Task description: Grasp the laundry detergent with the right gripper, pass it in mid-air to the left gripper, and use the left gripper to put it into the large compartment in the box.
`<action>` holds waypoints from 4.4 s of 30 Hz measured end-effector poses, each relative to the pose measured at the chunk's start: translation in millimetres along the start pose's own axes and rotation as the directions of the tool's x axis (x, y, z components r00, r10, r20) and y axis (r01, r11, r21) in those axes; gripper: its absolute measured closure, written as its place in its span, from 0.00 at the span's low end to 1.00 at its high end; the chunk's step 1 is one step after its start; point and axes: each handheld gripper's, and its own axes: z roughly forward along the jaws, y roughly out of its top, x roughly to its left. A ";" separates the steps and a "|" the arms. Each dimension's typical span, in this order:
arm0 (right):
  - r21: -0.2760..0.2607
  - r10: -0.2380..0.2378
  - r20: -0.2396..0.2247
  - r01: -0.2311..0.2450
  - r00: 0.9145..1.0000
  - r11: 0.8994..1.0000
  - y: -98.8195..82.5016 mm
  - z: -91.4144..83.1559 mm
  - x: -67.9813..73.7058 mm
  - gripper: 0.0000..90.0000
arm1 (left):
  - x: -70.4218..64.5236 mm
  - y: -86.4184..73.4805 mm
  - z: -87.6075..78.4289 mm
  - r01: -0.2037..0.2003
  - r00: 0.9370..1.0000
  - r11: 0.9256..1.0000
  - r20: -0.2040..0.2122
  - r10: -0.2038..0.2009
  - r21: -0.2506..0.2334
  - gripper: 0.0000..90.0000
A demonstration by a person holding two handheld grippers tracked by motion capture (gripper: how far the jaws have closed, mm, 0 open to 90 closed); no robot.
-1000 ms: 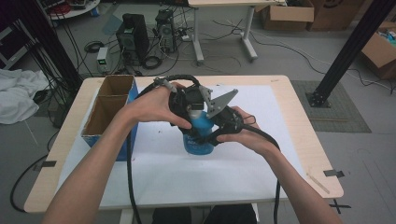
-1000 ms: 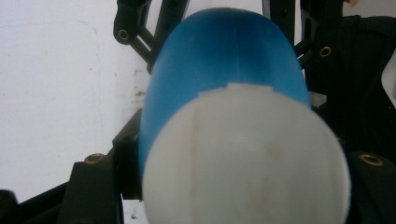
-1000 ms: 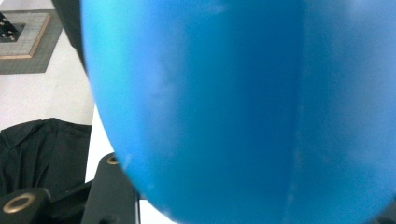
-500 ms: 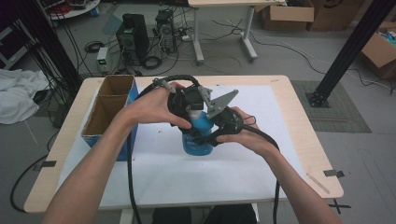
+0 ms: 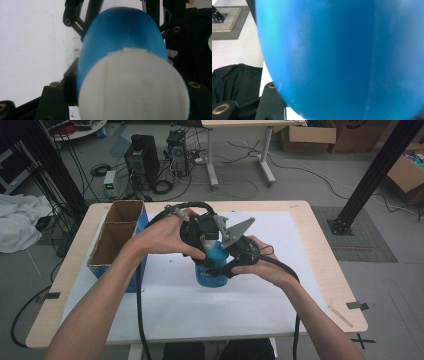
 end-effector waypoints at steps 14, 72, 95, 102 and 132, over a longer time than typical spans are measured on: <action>-0.011 0.005 -0.011 -0.006 1.000 1.000 -2.4 0.3 1.0 0.49 | -1.8 3.2 1.7 0.008 1.000 1.000 0.004 -0.008 0.009 0.42; 0.111 0.140 0.174 -0.161 0.975 0.981 -22.0 -39.9 -7.5 0.17 | 3.1 -15.8 -19.6 0.160 0.987 0.987 -0.024 -0.159 0.007 0.42; 0.363 0.171 0.345 -0.299 0.923 0.882 -45.2 -61.1 -24.8 0.18 | 29.9 -45.2 -79.4 0.530 0.833 0.848 -0.175 -0.525 -0.022 0.42; 0.382 0.177 0.382 -0.329 0.907 0.864 -52.4 -69.6 -28.8 0.18 | 35.5 -58.3 -108.4 0.652 0.727 0.753 -0.214 -0.653 -0.084 0.42; 0.407 0.189 0.425 -0.373 0.885 0.834 -67.2 -75.3 -32.3 0.19 | 32.0 -131.5 -162.1 0.893 0.221 0.335 -0.357 -0.908 -0.301 0.42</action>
